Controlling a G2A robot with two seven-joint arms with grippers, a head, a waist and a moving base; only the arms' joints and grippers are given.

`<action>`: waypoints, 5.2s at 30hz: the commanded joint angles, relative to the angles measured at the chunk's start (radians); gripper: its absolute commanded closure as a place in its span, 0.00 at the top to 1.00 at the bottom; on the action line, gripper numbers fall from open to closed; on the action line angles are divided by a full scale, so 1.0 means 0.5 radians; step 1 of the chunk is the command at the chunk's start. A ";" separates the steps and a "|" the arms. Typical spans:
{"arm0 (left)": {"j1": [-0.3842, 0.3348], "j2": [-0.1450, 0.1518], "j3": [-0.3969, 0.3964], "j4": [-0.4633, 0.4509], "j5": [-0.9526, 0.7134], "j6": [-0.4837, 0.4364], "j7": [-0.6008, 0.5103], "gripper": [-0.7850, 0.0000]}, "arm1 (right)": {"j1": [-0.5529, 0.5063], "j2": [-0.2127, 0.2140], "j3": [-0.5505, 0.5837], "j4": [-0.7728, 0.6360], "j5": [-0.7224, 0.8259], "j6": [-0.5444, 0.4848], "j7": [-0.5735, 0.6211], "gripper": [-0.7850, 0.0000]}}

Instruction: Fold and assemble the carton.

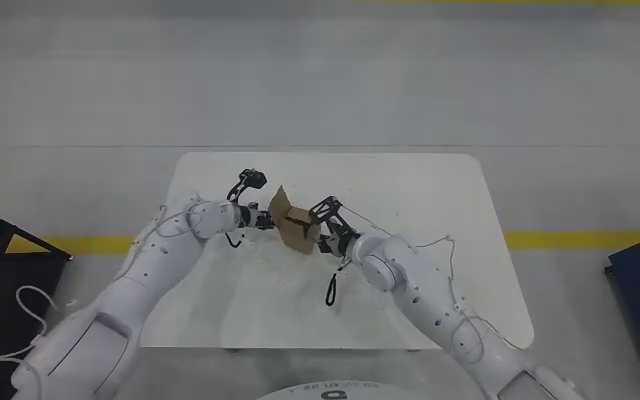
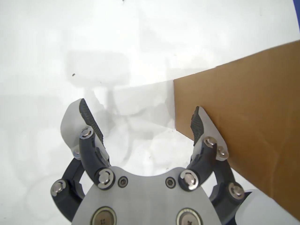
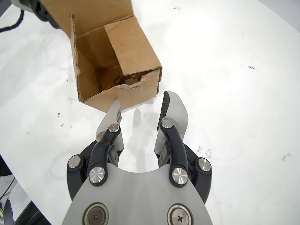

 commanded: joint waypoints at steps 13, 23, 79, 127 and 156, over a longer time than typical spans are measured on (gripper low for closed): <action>0.235 0.140 -0.295 -0.256 0.047 -0.071 0.106 1.00 | -0.031 0.008 0.078 -0.024 -0.009 0.007 0.025 0.47; 0.520 0.248 -0.571 -0.666 -0.042 -0.161 0.116 1.00 | -0.173 0.021 0.188 -0.164 0.169 -0.047 -0.167 0.45; 0.338 0.117 -0.221 -0.610 0.131 0.288 -0.044 1.00 | 0.032 -0.080 0.078 0.090 0.283 0.052 -0.065 0.48; 0.489 0.162 -0.441 -0.728 0.133 0.127 0.052 1.00 | -0.094 -0.098 -0.064 -0.444 -0.326 0.435 -0.006 0.40; 0.454 0.133 -0.406 -0.630 0.105 0.105 0.044 1.00 | 0.217 -0.215 -0.185 -0.057 -0.069 0.259 0.278 0.44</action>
